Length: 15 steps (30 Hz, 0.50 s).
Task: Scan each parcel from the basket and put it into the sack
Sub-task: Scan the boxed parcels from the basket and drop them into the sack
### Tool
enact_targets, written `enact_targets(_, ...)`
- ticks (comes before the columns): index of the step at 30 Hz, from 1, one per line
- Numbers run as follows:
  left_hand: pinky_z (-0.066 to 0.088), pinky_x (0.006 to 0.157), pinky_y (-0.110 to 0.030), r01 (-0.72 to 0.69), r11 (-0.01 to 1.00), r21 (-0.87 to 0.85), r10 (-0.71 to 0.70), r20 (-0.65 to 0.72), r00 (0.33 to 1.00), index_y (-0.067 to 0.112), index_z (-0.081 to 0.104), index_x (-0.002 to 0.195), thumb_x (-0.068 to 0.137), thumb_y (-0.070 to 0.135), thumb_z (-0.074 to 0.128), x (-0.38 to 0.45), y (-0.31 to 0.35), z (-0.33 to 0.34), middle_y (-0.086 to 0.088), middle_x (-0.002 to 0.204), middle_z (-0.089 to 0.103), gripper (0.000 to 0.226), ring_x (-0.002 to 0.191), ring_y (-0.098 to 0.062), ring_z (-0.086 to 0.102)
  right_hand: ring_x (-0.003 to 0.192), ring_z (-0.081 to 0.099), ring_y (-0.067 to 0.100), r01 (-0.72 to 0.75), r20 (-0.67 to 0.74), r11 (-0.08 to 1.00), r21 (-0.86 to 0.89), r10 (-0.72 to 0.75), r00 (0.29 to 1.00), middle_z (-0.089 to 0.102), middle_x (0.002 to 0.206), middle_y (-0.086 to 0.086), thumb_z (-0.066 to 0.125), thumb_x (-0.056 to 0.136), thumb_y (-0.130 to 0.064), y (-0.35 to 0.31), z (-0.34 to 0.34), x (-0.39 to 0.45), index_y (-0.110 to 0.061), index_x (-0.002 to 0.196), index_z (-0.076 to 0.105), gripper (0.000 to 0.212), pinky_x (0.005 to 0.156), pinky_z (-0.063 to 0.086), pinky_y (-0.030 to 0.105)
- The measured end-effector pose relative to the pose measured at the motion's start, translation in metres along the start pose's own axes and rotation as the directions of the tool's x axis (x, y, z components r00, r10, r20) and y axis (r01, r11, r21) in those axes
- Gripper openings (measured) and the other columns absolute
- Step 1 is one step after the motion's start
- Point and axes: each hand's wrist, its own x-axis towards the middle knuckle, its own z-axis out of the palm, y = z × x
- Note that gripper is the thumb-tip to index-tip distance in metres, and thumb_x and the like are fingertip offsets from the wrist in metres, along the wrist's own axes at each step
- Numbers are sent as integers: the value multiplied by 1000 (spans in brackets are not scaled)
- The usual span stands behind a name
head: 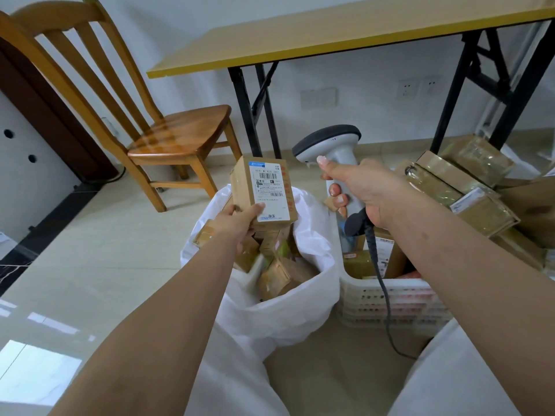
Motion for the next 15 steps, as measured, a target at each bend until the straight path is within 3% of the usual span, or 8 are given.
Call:
enact_targets(3,58,89,-40,-46,997,61,49,-42,998,23,52,98,79,26,81,0,1,-11,-4,107,68,35,97,-22,70,46,40,11,-32,1,999,-15,32,999,51,65,5,71,86,-42,7,0,3,-8,99,57,39,44,42,22)
enact_targets(6,58,87,-42,-31,967,251,46,-54,997,21,44,115,74,30,83,-1,-6,-26,-2,110,64,57,98,-24,68,50,41,11,-98,-1,994,-54,98,995,51,67,4,70,86,-45,18,4,10,-9,97,58,39,46,43,22)
enact_targets(8,60,77,-38,6,941,337,14,-57,998,14,46,116,72,30,84,-2,-18,-34,-4,107,64,60,94,-24,68,50,41,10,-155,9,986,-64,156,988,51,69,3,69,86,-46,27,7,15,-10,97,58,39,46,42,21)
enact_targets(10,57,68,-34,54,918,393,-36,-53,998,11,45,124,72,29,85,-5,-33,-38,-9,117,62,68,97,-26,66,50,41,9,-191,15,980,-60,192,981,51,71,3,70,86,-47,36,10,18,-10,102,60,41,45,41,21)
enact_targets(11,56,73,-36,84,870,487,-63,-59,996,12,39,134,71,32,85,-5,-41,-40,-12,128,55,81,107,-29,62,49,41,9,-200,12,978,-66,201,979,52,72,3,70,85,-47,41,11,20,-10,104,60,42,45,41,21)
enact_targets(13,49,96,-42,140,643,753,-113,-88,990,14,13,152,69,45,84,-5,-57,-43,-17,146,34,113,130,-34,44,49,42,10,-219,6,974,-63,220,976,53,73,4,72,85,-45,49,10,22,-9,106,60,44,44,41,21)
enact_targets(15,42,106,-45,106,475,874,-84,-75,994,14,7,154,70,54,80,-6,-71,-43,-19,148,28,118,135,-36,35,50,42,10,-250,1,966,-60,250,968,53,74,5,72,85,-44,57,8,25,-8,105,61,43,44,41,22)
